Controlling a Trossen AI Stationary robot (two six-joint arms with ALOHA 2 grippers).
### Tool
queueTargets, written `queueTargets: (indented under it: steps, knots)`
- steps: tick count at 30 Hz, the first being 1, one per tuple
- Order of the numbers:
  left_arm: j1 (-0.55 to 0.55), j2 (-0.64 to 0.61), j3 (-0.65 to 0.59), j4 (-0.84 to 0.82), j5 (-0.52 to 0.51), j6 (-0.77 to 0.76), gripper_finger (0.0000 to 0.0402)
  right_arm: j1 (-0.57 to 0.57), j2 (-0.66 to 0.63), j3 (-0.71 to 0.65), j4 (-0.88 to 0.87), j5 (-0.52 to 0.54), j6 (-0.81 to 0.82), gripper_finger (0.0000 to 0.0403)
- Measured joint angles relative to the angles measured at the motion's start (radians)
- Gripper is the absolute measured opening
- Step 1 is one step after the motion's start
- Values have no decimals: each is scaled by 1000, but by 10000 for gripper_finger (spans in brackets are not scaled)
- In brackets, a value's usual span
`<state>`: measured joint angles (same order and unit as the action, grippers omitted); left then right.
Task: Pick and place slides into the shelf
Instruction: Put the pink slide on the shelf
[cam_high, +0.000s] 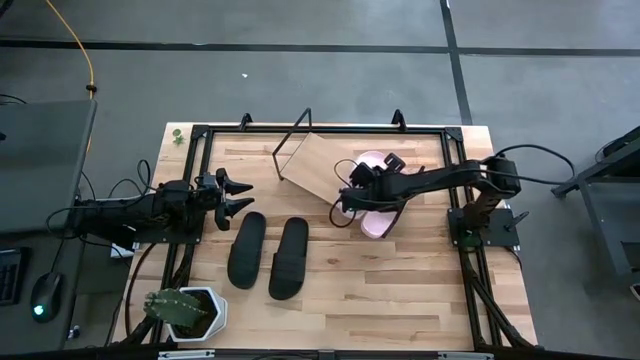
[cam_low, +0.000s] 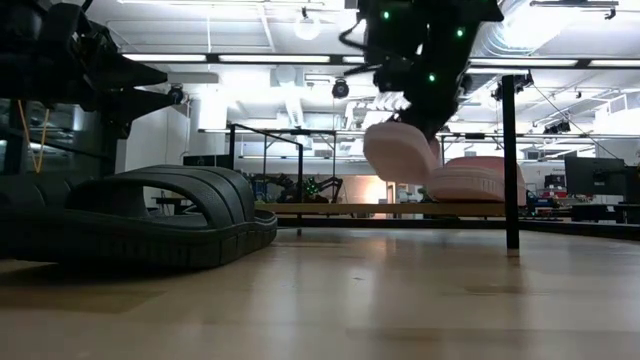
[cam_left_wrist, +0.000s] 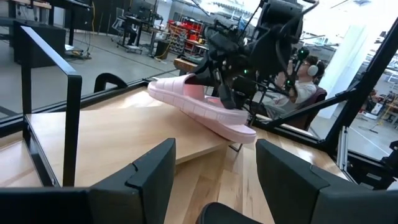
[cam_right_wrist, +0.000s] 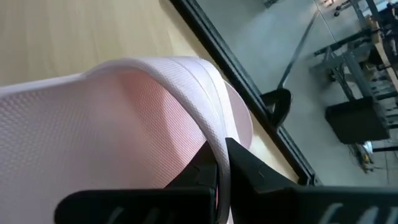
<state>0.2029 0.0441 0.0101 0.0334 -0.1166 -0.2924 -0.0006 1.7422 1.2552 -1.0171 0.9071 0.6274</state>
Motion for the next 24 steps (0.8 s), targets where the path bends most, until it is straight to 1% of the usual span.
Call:
queueTargets:
  steps: [4, 14, 20, 24]
  knots:
    - [0, 0, 0, 0, 0, 0, 205, 0, 20, 0, -45, -1, 30, 0]
    - [0, 0, 0, 0, 0, 0, 205, 0, 36, 0, -40, -25, 30, 0]
    - [0, 0, 0, 0, 0, 0, 205, 0, 83, 1, -33, -53, 29, 0]
    - [0, 0, 0, 0, 0, -1, 205, 1, 103, 3, -36, -54, 46, 0]
